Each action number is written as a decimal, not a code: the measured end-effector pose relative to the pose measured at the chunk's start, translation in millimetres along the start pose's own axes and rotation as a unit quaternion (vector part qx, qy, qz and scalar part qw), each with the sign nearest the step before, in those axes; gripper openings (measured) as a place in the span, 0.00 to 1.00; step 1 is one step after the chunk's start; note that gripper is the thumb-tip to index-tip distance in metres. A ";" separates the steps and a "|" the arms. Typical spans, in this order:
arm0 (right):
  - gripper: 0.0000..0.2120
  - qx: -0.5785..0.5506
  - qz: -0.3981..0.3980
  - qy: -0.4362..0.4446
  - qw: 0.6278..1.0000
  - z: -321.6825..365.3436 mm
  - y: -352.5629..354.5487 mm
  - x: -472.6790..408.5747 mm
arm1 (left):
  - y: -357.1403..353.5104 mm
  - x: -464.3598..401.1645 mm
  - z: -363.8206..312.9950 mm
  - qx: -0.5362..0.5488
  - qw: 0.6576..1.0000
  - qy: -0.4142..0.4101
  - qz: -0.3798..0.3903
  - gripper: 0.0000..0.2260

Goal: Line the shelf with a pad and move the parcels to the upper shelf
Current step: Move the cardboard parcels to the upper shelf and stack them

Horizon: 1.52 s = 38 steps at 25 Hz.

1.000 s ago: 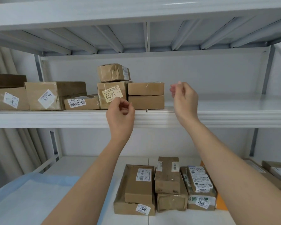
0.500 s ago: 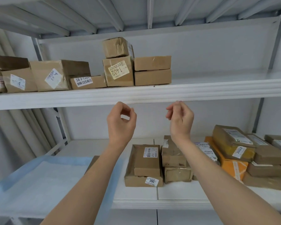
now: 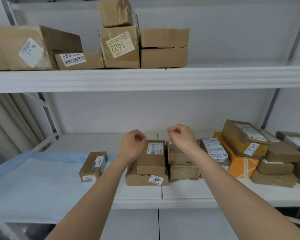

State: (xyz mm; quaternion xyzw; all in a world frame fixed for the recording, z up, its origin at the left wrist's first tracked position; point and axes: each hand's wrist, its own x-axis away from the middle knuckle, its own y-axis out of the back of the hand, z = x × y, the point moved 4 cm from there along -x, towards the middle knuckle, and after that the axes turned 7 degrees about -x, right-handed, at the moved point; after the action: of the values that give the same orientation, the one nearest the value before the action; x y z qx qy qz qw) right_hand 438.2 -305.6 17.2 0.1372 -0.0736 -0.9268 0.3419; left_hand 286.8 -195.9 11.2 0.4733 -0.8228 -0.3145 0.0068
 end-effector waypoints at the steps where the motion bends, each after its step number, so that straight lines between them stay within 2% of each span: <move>1: 0.10 0.011 0.018 -0.017 1.000 -6.9 -4.3 -2.5 | -7.5 -3.0 8.8 0.004 1.000 0.027 0.015 0.06; 6: 0.13 0.061 0.111 -0.122 0.984 -42.0 -35.3 -16.7 | -31.1 -15.9 60.5 -0.033 0.982 0.161 0.095 0.01; 8: 0.18 0.076 0.152 -0.163 0.972 -55.3 -46.9 -23.7 | -32.5 -17.3 72.8 -0.040 0.977 0.183 0.103 0.02; 11: 0.16 0.113 0.208 -0.198 0.951 -62.2 -60.8 -28.8 | -36.5 -22.1 84.7 -0.053 0.971 0.209 0.100 0.06; 13: 0.24 0.124 0.231 -0.216 0.941 -69.4 -66.7 -33.8 | -40.7 -23.8 90.7 -0.054 0.967 0.228 0.097 0.07; 15: 0.29 0.119 0.233 -0.234 0.937 -73.5 -70.5 -36.6 | -46.2 -23.9 96.2 -0.030 0.962 0.250 0.101 0.05; 20: 0.31 0.125 0.253 -0.293 0.914 -93.4 -72.1 -46.4 | -63.7 -21.4 114.8 0.062 0.947 0.293 0.114 0.05; 22: 0.30 0.111 0.251 -0.306 0.912 -101.5 -73.7 -47.0 | -68.6 -17.5 121.0 0.120 0.930 0.325 0.121 0.09; 24: 0.29 0.118 0.248 -0.301 0.913 -105.2 -75.2 -46.6 | -67.2 -14.4 125.1 0.148 0.919 0.347 0.114 0.07; 28: 0.24 0.091 0.229 -0.304 0.920 -101.1 -77.8 -49.9 | -50.4 -16.2 129.7 0.133 0.912 0.378 0.090 0.05; 31: 0.22 0.041 0.191 -0.335 0.922 -108.9 -82.7 -47.4 | -39.9 -15.2 132.5 0.155 0.901 0.388 0.116 0.06; 35: 0.25 -0.062 0.157 -0.368 0.914 -108.9 -104.5 -40.1 | -17.9 -15.3 136.2 0.178 0.892 0.381 0.165 0.05; 38: 0.18 -0.151 0.124 -0.351 0.916 -93.9 -124.2 -42.0 | 6.8 -26.1 151.4 0.201 0.887 0.377 0.175 0.06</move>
State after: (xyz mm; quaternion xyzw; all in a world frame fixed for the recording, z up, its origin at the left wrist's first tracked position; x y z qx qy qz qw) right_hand 421.2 -188.4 -92.2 -0.2608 -0.0644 -0.8655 0.4228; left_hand 249.1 -95.7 -99.1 0.3958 -0.8735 0.0663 0.2756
